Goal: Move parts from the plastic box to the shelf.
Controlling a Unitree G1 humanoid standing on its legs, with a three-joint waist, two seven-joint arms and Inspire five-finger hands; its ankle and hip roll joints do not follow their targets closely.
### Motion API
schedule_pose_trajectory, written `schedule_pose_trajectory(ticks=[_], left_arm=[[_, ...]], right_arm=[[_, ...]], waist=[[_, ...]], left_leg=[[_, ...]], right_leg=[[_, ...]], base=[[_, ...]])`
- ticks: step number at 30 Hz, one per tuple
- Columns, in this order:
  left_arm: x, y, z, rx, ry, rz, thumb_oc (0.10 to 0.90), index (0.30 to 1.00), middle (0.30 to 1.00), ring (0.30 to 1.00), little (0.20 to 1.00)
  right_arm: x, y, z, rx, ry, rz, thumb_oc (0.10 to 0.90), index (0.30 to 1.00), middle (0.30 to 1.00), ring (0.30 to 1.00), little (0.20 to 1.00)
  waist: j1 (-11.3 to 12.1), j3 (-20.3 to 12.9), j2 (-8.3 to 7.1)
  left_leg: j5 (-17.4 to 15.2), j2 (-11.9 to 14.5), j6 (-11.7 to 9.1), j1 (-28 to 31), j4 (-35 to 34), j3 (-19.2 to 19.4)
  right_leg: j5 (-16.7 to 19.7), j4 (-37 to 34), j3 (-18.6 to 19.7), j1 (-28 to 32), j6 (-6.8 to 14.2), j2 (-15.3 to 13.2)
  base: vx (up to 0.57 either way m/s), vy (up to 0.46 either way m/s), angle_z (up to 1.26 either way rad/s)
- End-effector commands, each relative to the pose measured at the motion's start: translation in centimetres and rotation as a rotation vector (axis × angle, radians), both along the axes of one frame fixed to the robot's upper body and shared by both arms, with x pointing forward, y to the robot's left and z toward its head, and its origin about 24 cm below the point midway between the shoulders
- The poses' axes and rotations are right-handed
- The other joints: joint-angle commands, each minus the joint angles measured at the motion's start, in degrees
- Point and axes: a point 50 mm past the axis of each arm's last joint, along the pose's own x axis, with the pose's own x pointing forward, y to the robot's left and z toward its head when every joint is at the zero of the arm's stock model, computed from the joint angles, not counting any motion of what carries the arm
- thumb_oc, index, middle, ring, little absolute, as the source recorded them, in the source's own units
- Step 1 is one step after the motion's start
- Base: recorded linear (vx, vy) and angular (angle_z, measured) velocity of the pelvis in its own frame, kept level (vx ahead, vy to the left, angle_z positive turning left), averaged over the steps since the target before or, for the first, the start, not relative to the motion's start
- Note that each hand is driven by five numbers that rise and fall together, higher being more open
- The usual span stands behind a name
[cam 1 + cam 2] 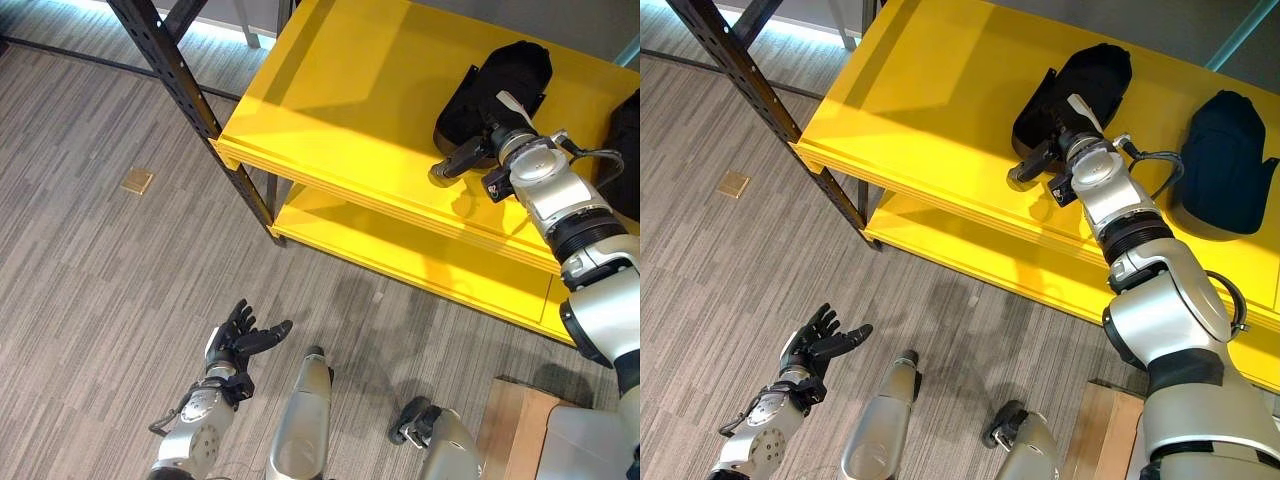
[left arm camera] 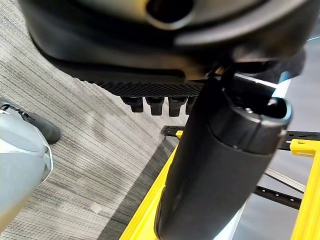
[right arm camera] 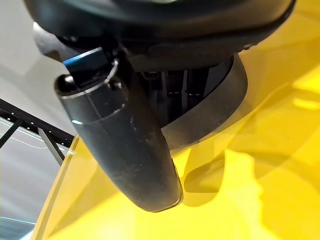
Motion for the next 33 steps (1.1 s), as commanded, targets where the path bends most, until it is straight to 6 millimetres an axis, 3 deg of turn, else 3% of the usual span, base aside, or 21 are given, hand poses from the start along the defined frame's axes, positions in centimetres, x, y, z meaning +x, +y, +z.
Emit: schedule_pose_trajectory(ticks=[1, 19, 33], left_arm=[[1.0, 1.6, 3.1, 0.101, -0.143, -0.023, 0.9, 1.0, 1.0, 1.0, 1.0], [1.2, 1.8, 3.2, 0.108, -0.142, -0.011, 0.9, 1.0, 1.0, 1.0, 1.0], [1.2, 2.0, 3.3, 0.113, -0.146, -0.004, 0.9, 1.0, 1.0, 1.0, 1.0]], right_arm=[[-0.5, 2.2, 5.8, 0.023, -0.188, 0.103, 0.9, 1.0, 1.0, 1.0, 1.0], [-0.6, 3.1, 4.2, 0.022, -0.158, 0.162, 0.9, 1.0, 1.0, 1.0, 1.0], [-0.5, 2.7, 3.0, 0.059, -0.131, 0.154, 0.9, 1.0, 1.0, 1.0, 1.0]], waist=[[-0.18, -1.13, -1.11], [-1.39, -0.67, -1.73], [-1.75, -0.21, -1.92]], left_leg=[[-0.63, 1.79, 1.28, -6.1, 3.78, -2.14], [-0.71, 2.26, 1.3, -5.86, 3.99, -1.86], [-0.55, 2.55, 1.17, -5.94, 4.16, -1.97]], right_leg=[[-2.8, -3.42, 2.74, 12.74, 3.67, -1.27], [-2.89, -2.93, 3.32, 12.22, 3.39, -0.94], [-3.01, -2.5, 3.46, 11.87, 3.19, -0.75]], base=[[0.0, 0.0, 0.0], [0.0, 0.0, -0.01], [-0.01, -0.002, 0.0]])
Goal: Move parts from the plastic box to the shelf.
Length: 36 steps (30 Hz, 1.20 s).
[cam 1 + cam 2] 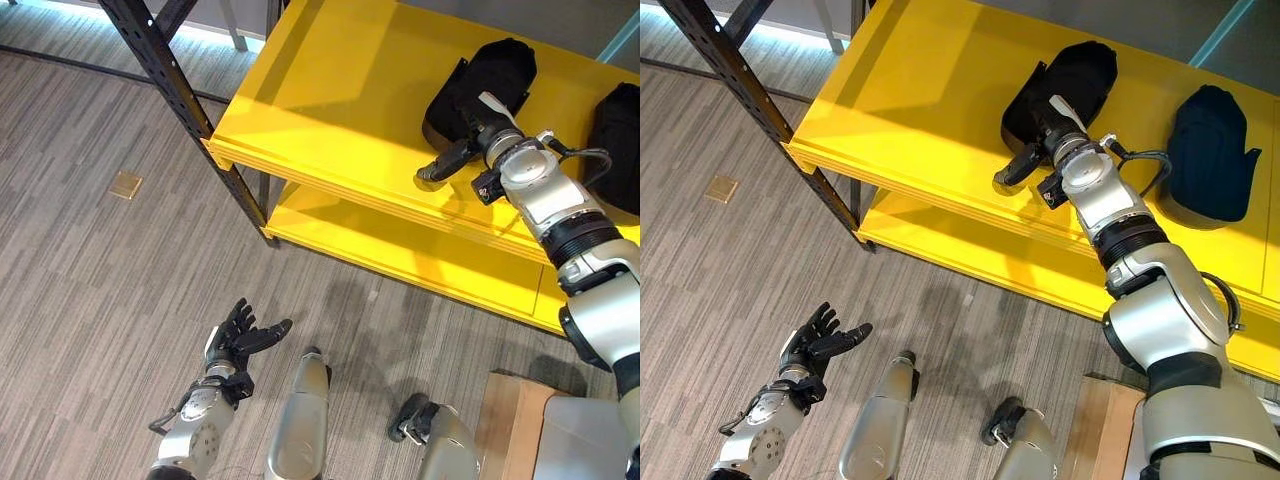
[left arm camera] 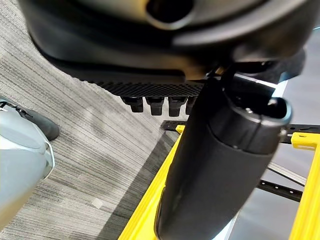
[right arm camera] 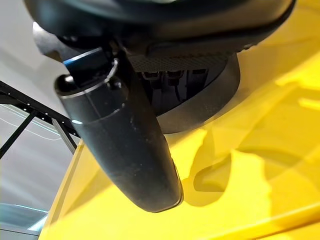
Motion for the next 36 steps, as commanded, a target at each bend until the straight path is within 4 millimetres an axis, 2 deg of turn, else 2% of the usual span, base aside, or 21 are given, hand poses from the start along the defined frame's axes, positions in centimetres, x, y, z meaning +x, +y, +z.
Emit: schedule_pose_trajectory(ticks=[1, 19, 28, 36], left_arm=[[1.1, 2.0, 3.2, 0.113, -0.141, -0.004, 0.9, 1.0, 1.0, 1.0, 1.0], [1.1, 2.1, 3.2, 0.117, -0.138, 0.002, 0.9, 1.0, 1.0, 1.0, 1.0], [1.0, 2.1, 3.1, 0.119, -0.135, -0.002, 0.9, 1.0, 1.0, 1.0, 1.0], [0.9, 2.2, 3.0, 0.127, -0.127, -0.006, 0.9, 1.0, 1.0, 1.0, 1.0]], right_arm=[[-0.3, 1.1, 3.2, 0.078, -0.127, 0.064, 0.9, 1.0, 1.0, 1.0, 1.0], [-0.2, 1.0, 1.7, 0.092, -0.09, 0.059, 0.9, 1.0, 1.0, 1.0, 1.0], [-0.3, 0.2, 0.7, 0.099, -0.065, 0.044, 0.9, 1.0, 1.0, 1.0, 1.0], [-0.5, -0.6, 0.6, 0.087, -0.063, 0.03, 0.9, 1.0, 1.0, 1.0, 1.0]], waist=[[-0.39, -0.16, -1.85], [-1.17, 0.35, -2.0], [-1.69, 0.65, -1.93], [-2.02, 0.8, -1.87]], left_leg=[[-0.23, 2.04, 0.61, -4.81, 2.04, -2.22], [-0.15, 2.63, 0.64, -4.67, 2.09, -1.84], [-0.14, 3.02, 0.52, -4.29, 1.89, -1.58], [-0.09, 3.16, 0.51, -4.42, 1.76, -1.44]], right_leg=[[-4.33, -2.26, 2.85, 12.44, 3.11, -1.4], [-4.69, -1.93, 3.52, 11.69, 2.81, -0.96], [-4.74, -1.83, 3.81, 11.36, 2.8, -0.84], [-4.82, -1.74, 4.23, 10.93, 2.79, -0.68]], base=[[0.0, 0.0, 0.0], [0.0, 0.0, 0.0], [0.0, 0.0, 0.0], [0.0, 0.0, 0.0]])
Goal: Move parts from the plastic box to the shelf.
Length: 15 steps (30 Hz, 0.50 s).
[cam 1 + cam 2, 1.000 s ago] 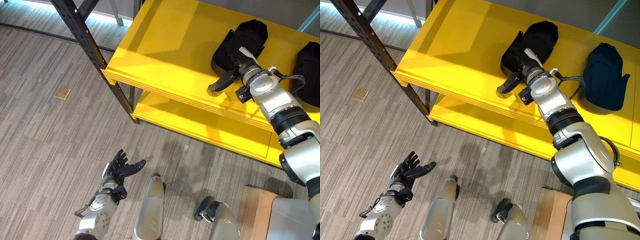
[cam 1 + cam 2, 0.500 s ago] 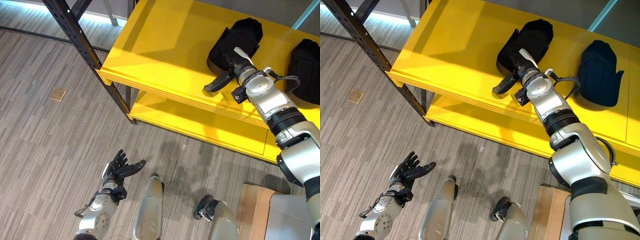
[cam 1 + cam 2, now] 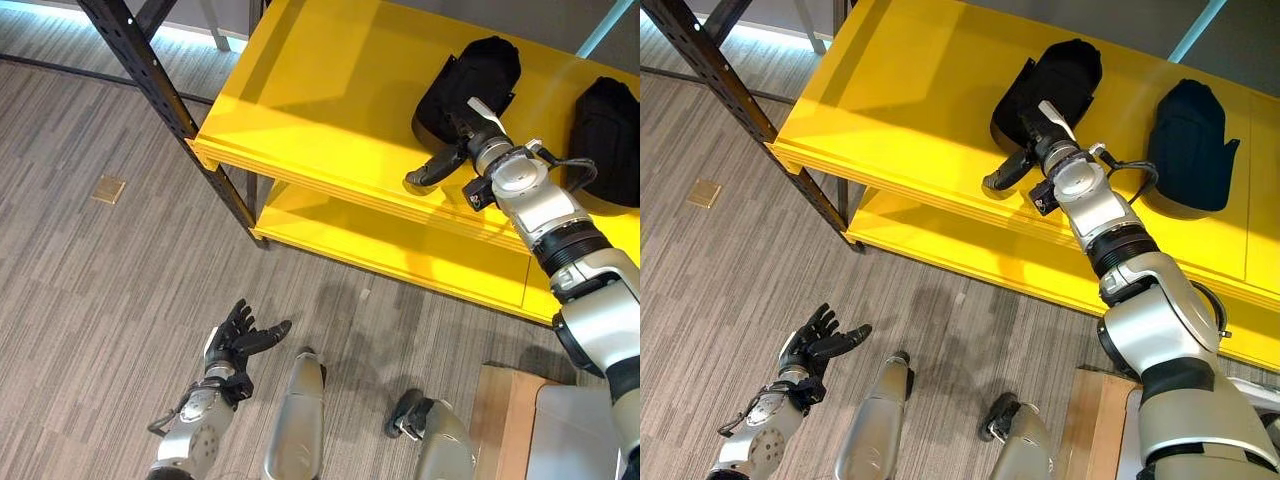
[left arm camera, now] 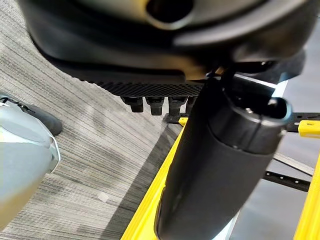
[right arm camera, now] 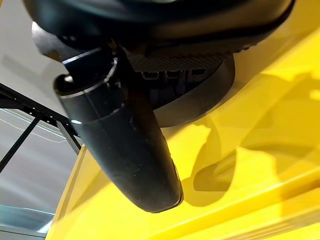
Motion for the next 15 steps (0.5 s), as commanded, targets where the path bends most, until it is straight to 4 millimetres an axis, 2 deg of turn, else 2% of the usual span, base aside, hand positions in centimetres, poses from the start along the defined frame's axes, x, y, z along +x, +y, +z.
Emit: schedule_pose_trajectory(ticks=[1, 15], left_arm=[[1.1, 2.1, 3.1, 0.117, -0.135, -0.007, 0.9, 1.0, 1.0, 1.0, 1.0], [1.1, 2.1, 3.2, 0.117, -0.139, -0.004, 0.9, 1.0, 1.0, 1.0, 1.0]], right_arm=[[-0.5, -1.9, 1.3, 0.051, -0.044, -0.035, 0.9, 1.0, 1.0, 1.0, 1.0], [-0.8, -3.1, 1.8, 0.015, -0.05, -0.051, 0.9, 1.0, 1.0, 1.0, 1.0]], waist=[[0.17, 0.75, -0.93], [-0.6, 0.76, -1.21]], left_leg=[[0.04, 2.69, 0.34, -3.56, 0.87, -1.67], [0.47, 2.96, 0.23, -3.74, 0.22, -1.4]], right_leg=[[-4.98, -1.71, 3.43, 11.69, 3.05, -1.39], [-4.95, -1.59, 3.67, 10.84, 2.91, -1.13]], base=[[0.0, 0.0, 0.0], [0.0, -0.006, -0.04]])
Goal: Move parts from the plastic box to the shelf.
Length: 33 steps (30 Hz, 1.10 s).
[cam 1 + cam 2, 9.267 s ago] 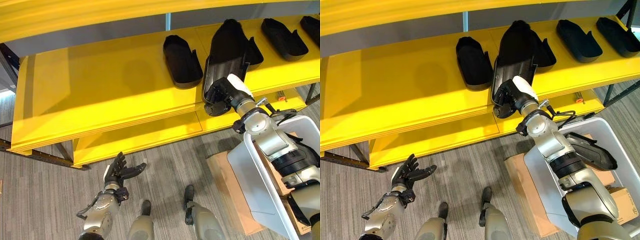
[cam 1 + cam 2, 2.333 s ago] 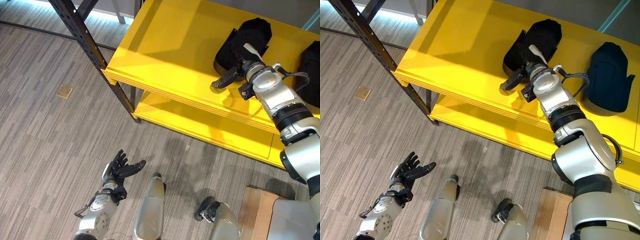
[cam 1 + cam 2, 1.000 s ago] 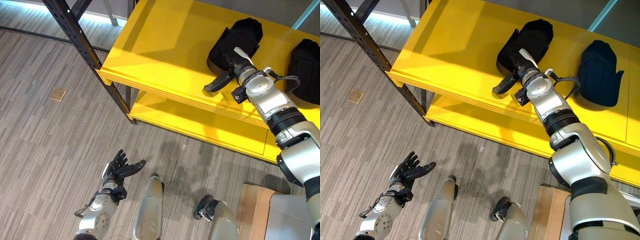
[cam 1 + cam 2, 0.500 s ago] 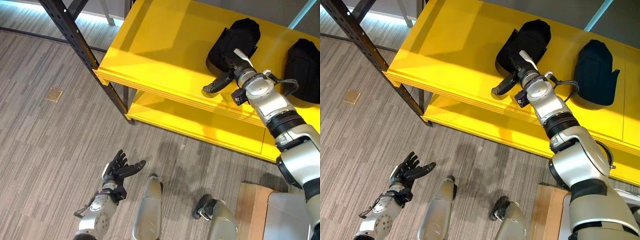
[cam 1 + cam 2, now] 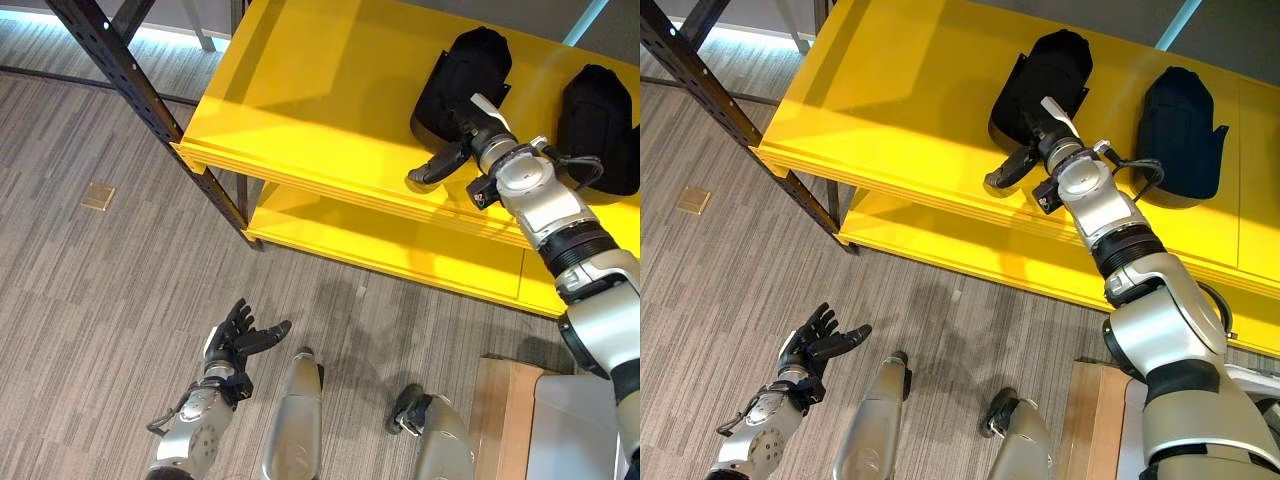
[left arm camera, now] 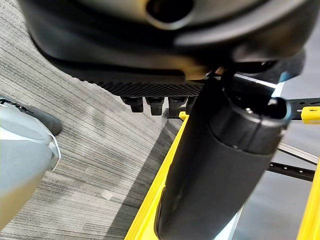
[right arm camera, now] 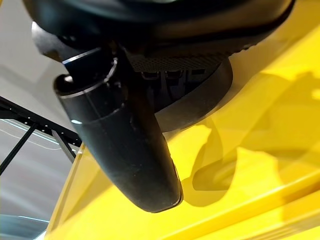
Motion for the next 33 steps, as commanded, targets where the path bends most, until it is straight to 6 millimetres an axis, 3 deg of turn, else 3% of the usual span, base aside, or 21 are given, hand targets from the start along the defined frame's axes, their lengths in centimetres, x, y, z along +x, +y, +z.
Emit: schedule_pose_trajectory(ticks=[1, 17, 27, 29, 33], left_arm=[[1.0, 2.1, 3.1, 0.107, -0.137, -0.001, 0.9, 1.0, 1.0, 1.0, 1.0], [1.1, 2.2, 3.3, 0.101, -0.146, 0.006, 0.9, 1.0, 1.0, 1.0, 1.0], [1.1, 2.5, 3.4, 0.106, -0.151, 0.02, 0.9, 1.0, 1.0, 1.0, 1.0], [1.2, 2.8, 3.4, 0.11, -0.149, 0.027, 0.9, 1.0, 1.0, 1.0, 1.0], [1.2, 2.9, 3.5, 0.114, -0.152, 0.028, 0.9, 1.0, 1.0, 1.0, 1.0]], right_arm=[[-0.5, -2.2, 1.3, 0.025, -0.037, -0.048, 0.9, 1.0, 1.0, 1.0, 1.0], [-0.6, -2.1, 2.5, 0.003, -0.065, -0.038, 0.9, 1.0, 1.0, 1.0, 1.0], [-0.9, -0.1, 4.0, -0.026, -0.118, 0.045, 0.9, 1.0, 1.0, 1.0, 1.0], [-1.2, 1.1, 4.9, -0.05, -0.15, 0.093, 0.9, 1.0, 1.0, 1.0, 1.0], [-1.3, 1.3, 5.5, -0.059, -0.162, 0.103, 0.9, 1.0, 1.0, 1.0, 1.0]], waist=[[0.16, 0.73, -1.03], [-0.17, 0.52, -1.29], [-0.19, 0.32, -1.87], [-0.1, -0.06, -2.35], [0.0, -0.37, -2.76]], left_leg=[[0.67, 2.5, -0.05, -3.28, 0.09, -2.64], [0.69, 2.6, -0.01, -3.57, 0.16, -2.71], [0.69, 2.64, -0.07, -3.41, 0.1, -2.78], [0.93, 2.65, -0.24, -3.2, -0.29, -2.85], [0.9, 2.63, -0.29, -3.38, -0.25, -3.05]], right_leg=[[-5.36, -1.62, 2.32, 12.4, 2.93, -1.49], [-5.47, -1.24, 2.66, 11.92, 2.91, -1.37], [-5.2, -1.44, 2.32, 12.14, 3.02, -1.35], [-4.93, -2.13, 2.02, 12.7, 3.07, -1.22], [-4.78, -2.46, 1.9, 12.97, 3.14, -1.12]], base=[[0.0, 0.0, 0.0], [0.0, 0.0, 0.0], [0.0, 0.0, 0.0], [0.0, 0.0, 0.0], [0.0, 0.0, 0.0]])
